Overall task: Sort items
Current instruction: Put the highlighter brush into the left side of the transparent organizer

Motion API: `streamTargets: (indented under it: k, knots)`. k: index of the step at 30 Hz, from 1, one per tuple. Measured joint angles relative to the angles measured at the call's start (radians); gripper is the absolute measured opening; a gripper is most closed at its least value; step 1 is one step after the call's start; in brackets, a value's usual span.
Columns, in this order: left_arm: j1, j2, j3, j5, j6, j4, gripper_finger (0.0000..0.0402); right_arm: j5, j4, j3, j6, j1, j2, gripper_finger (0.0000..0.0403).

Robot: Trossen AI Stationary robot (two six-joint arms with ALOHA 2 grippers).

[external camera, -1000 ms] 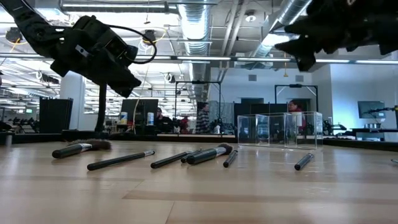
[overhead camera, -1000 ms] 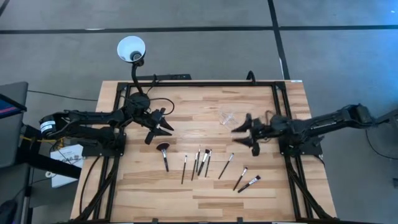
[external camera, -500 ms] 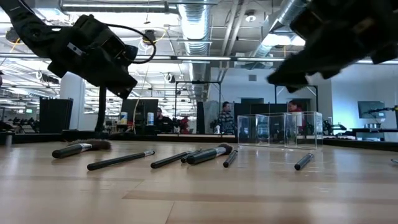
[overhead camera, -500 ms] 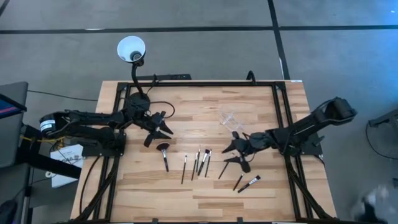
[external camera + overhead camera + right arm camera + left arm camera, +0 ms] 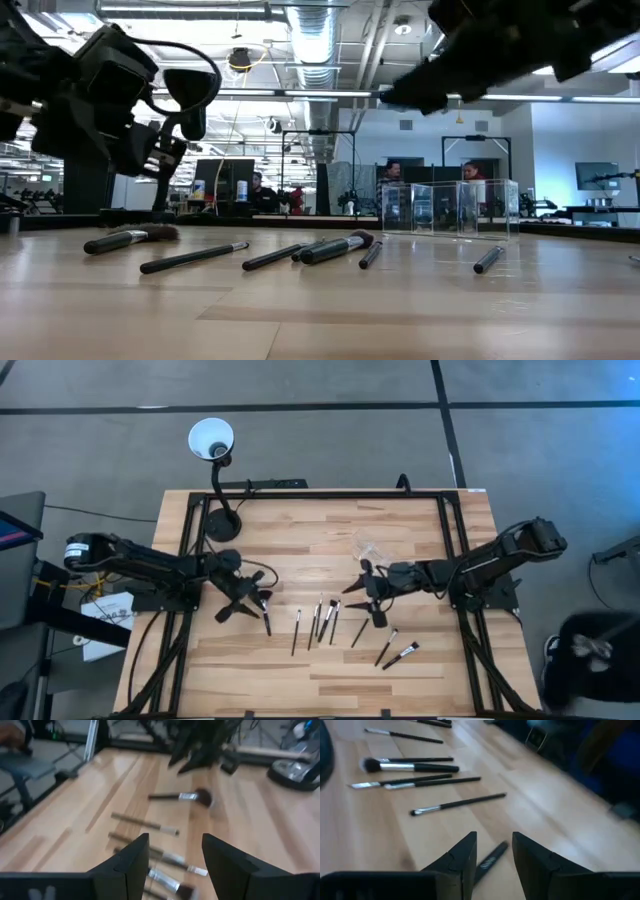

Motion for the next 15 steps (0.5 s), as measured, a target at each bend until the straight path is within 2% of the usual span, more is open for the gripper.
streamTargets:
  k: [2,10,15]
  knots:
    - [-0.029,0.0,0.0,-0.061,0.024,0.005,0.0121,0.0,-0.001,0.015,0.0,-0.012,-0.015,0.0171]
    - [-0.104,0.034,-0.001,-0.113,0.099,0.003,0.0121,0.0,0.0,0.065,-0.009,-0.028,-0.017,0.0167]
    - [-0.094,0.167,-0.001,-0.13,0.115,0.07,0.0121,0.0,-0.002,0.065,-0.009,-0.027,-0.017,0.0166]
